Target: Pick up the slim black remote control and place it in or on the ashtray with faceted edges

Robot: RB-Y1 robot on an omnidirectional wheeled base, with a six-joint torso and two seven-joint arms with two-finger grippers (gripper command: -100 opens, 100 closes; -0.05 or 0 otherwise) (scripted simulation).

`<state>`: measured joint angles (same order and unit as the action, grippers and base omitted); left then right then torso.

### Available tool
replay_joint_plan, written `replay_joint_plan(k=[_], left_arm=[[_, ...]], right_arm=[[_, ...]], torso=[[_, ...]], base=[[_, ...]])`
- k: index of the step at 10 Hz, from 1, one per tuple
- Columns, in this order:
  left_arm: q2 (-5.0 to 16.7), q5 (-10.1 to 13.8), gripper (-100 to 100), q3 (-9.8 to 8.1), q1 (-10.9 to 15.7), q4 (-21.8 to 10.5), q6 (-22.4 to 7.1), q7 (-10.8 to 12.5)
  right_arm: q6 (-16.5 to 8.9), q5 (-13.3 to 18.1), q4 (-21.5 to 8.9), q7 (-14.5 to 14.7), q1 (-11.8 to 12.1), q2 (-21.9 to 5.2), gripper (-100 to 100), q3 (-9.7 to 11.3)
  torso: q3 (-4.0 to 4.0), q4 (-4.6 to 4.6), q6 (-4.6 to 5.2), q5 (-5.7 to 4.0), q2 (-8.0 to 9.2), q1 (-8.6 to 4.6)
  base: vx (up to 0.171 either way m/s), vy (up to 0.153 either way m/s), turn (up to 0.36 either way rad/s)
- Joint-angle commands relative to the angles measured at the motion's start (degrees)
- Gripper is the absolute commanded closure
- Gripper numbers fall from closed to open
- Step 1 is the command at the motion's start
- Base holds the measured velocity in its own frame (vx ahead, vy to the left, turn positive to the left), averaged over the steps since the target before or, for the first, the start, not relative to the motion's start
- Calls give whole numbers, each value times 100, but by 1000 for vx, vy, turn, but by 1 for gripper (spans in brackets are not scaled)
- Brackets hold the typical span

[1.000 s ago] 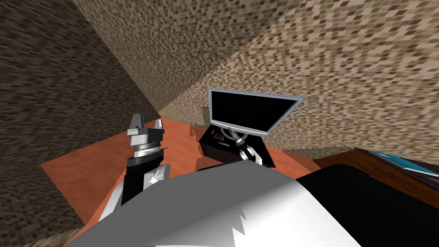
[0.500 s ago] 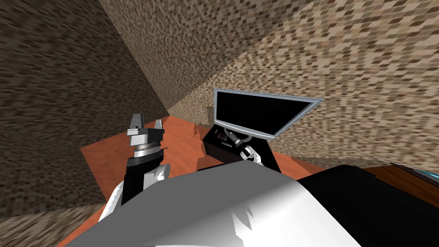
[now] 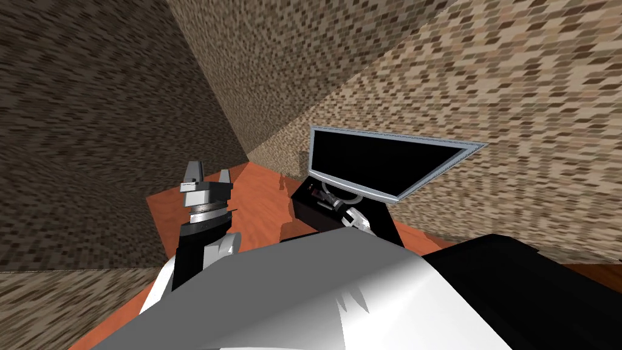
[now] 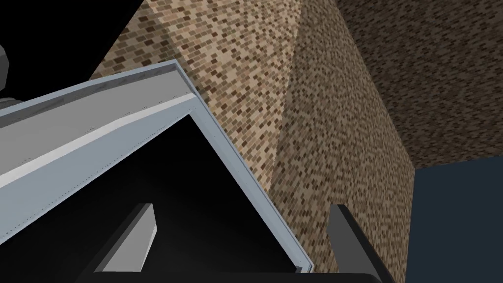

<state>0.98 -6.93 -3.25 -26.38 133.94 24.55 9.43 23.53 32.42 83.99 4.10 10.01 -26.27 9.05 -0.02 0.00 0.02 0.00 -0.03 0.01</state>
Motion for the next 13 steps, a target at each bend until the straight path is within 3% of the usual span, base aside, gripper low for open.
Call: replay_joint_plan(k=[1,2,3,4,6,9,10,12,13], left_arm=[[0,0,0,0,0,0,0,0],[0,0,0,-1,-1,0,0,0],[0,0,0,0,0,0,0,0],[0,0,0,-1,-1,0,0,0],[0,0,0,-1,-1,0,0,0],[0,0,0,-1,-1,0,0,0],[0,0,0,0,-1,0,0,0],[0,0,0,0,-1,0,0,0],[0,0,0,0,-1,0,0,0]], right_arm=[[-43,119,-201,28,-39,-52,-100,73],[-93,352,-503,65,-141,-184,-100,216],[-93,352,-533,65,-141,-184,-100,216],[-139,577,-727,99,-239,-317,-100,365],[-139,577,-864,99,-239,-317,-100,365],[-216,999,-1422,158,-423,-583,-100,680],[-216,999,-1516,158,-423,-583,-100,680],[-274,1378,-2008,206,-585,-846,-100,1013],[-274,1378,-2067,206,-585,-846,-100,1013]], torso=[[0,0,0,0,0,0],[0,0,5,0,-1,-1],[-1,0,1,1,-1,2],[-1,0,6,1,-2,0],[-2,-1,7,1,-3,1],[-2,-1,7,1,-3,1],[-3,-1,2,1,-6,3],[-4,-1,3,2,-8,4],[-7,-2,3,3,-13,8]], base=[[-4,9,139],[-1,20,263],[3,12,110],[3,21,207],[6,12,49],[7,21,198],[13,16,98],[27,32,249],[28,25,132]])
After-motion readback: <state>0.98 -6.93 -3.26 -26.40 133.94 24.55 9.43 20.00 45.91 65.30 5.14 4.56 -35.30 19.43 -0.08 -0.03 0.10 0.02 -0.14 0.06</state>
